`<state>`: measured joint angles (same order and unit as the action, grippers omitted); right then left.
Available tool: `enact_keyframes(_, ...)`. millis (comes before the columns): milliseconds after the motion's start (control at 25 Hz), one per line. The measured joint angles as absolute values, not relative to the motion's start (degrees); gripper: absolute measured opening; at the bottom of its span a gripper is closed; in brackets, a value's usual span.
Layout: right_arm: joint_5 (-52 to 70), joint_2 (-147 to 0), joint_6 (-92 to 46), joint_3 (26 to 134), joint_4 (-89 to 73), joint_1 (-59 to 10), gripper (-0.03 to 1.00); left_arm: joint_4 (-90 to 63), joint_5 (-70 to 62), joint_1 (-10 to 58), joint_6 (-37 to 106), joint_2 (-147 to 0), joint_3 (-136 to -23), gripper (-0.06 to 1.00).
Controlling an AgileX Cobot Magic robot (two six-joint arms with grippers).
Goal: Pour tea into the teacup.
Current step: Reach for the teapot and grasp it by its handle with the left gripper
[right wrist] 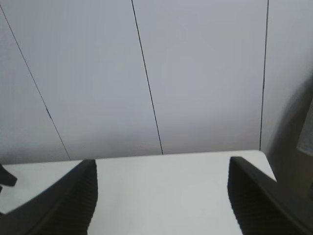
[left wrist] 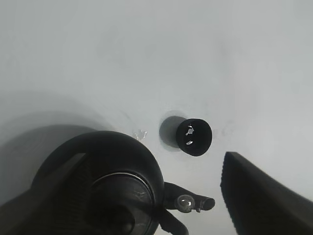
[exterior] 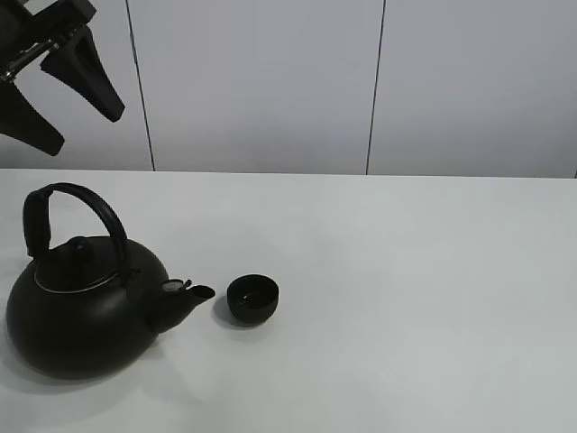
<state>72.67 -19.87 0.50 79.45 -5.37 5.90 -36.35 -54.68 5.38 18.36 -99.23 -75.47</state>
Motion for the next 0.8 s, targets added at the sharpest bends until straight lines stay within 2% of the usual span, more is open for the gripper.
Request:
enact_keyframes(400,68.75,-0.27,-3.58,40.86,-2.33,5.90,0.51,-36.35,-54.66,5.38,18.36,-99.23,-75.47,0.53)
enact_keyframes(560,67.06,1.07,-3.47,32.06,-1.91,5.90,0.51,-36.35,-54.62,5.38,18.36,-99.23,-75.47,0.53)
enact_keyframes(800,63.01,1.07,-0.35,27.11,-0.43,1.90,0.51,-36.35,-54.60,5.38,18.36,-99.23,-75.47,0.53)
